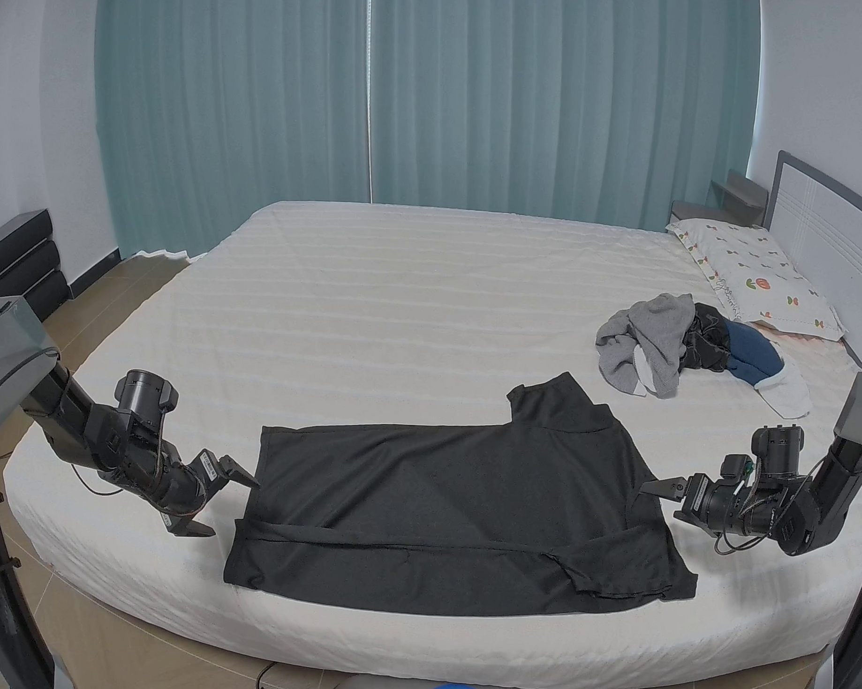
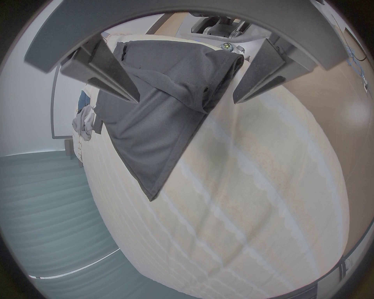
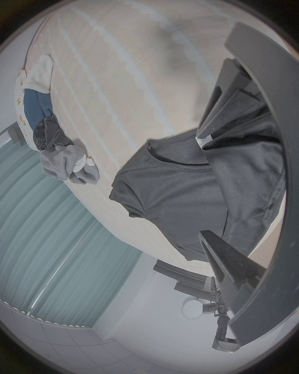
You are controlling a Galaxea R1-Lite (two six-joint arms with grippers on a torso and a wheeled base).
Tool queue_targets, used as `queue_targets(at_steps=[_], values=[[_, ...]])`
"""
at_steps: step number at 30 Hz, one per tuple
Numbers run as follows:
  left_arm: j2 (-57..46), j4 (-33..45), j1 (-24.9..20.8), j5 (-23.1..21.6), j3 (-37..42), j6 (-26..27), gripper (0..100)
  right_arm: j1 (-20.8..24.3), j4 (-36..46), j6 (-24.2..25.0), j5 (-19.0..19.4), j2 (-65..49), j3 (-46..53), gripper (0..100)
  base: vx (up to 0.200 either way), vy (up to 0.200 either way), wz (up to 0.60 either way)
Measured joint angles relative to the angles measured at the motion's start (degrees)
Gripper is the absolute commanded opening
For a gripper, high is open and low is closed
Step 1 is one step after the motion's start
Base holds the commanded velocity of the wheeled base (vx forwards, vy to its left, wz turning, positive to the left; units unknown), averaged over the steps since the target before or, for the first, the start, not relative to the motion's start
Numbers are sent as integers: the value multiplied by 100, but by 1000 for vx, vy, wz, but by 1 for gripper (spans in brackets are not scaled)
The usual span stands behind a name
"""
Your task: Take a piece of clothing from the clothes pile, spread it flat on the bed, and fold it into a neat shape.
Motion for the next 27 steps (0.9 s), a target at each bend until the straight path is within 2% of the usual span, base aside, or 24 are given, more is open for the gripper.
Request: queue_targets(at_steps=[12,27], values=[[-6,-18,-21,61,-300,11,100,17,0,5,-5,-20,7,100,0,0,0],[802,-161,-163,105,-1749,255,100,116,-4,5,-11,-28,29,100,0,0,0]])
